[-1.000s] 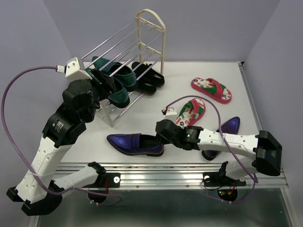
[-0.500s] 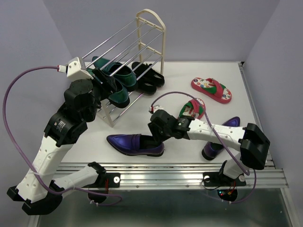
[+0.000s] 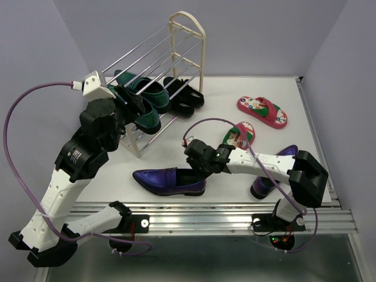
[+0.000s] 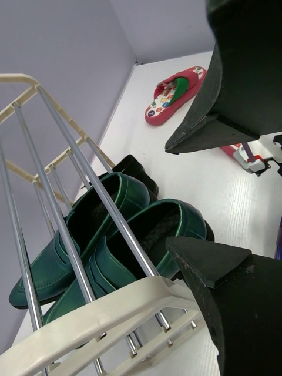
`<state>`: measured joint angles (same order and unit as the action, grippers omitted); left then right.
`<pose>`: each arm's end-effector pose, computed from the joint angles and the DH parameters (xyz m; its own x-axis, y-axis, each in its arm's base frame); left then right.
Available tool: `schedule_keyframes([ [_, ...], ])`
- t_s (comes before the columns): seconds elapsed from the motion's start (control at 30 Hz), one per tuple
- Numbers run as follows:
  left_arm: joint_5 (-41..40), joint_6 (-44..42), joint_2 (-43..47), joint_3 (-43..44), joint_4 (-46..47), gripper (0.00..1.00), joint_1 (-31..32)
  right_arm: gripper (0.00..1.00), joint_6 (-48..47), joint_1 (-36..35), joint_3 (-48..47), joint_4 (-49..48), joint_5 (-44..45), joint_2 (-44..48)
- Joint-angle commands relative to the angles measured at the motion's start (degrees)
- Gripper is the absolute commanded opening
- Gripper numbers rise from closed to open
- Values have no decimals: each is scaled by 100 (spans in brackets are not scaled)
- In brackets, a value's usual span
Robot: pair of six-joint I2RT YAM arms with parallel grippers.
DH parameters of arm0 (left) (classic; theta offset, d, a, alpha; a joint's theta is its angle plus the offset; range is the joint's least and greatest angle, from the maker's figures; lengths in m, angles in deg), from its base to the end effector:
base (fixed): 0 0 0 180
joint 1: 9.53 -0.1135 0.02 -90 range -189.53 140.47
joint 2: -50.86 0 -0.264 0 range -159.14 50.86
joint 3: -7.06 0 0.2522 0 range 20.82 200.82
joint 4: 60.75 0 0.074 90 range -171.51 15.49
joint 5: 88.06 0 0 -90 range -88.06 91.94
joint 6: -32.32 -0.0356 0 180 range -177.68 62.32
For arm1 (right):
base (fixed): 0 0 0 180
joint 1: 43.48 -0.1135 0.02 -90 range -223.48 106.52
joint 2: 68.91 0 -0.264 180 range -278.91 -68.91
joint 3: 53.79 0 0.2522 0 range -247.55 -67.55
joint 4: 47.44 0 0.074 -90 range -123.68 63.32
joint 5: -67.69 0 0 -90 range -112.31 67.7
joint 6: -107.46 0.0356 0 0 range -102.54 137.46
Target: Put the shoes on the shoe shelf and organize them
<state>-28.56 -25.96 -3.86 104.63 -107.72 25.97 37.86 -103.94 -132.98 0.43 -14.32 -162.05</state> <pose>0.1382 -0.0764 0.4930 -0.0961 -0.4879 -0.8676 0.0443 0.8687 -0.4934 0.1674 0.2854 0.2200 -0.6964 -0.5287 -0.4853 -0.6257 0.7785 0.0498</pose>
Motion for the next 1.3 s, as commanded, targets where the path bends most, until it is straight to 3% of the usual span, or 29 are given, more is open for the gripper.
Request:
schedule_keyframes([
  [0.0,-114,-114,40,-14,184,69,-17,1,384,96,-242,78,789,524],
  [0.23,-158,-131,40,21,166,69,-17,1,1044,764,-304,210,1098,754],
  [0.53,-211,-140,14,-40,218,69,-26,1,1624,817,-1103,368,1565,245],
  [1.27,-439,-307,-74,188,157,69,-17,1,2275,756,-2527,-633,1328,-1144],
])
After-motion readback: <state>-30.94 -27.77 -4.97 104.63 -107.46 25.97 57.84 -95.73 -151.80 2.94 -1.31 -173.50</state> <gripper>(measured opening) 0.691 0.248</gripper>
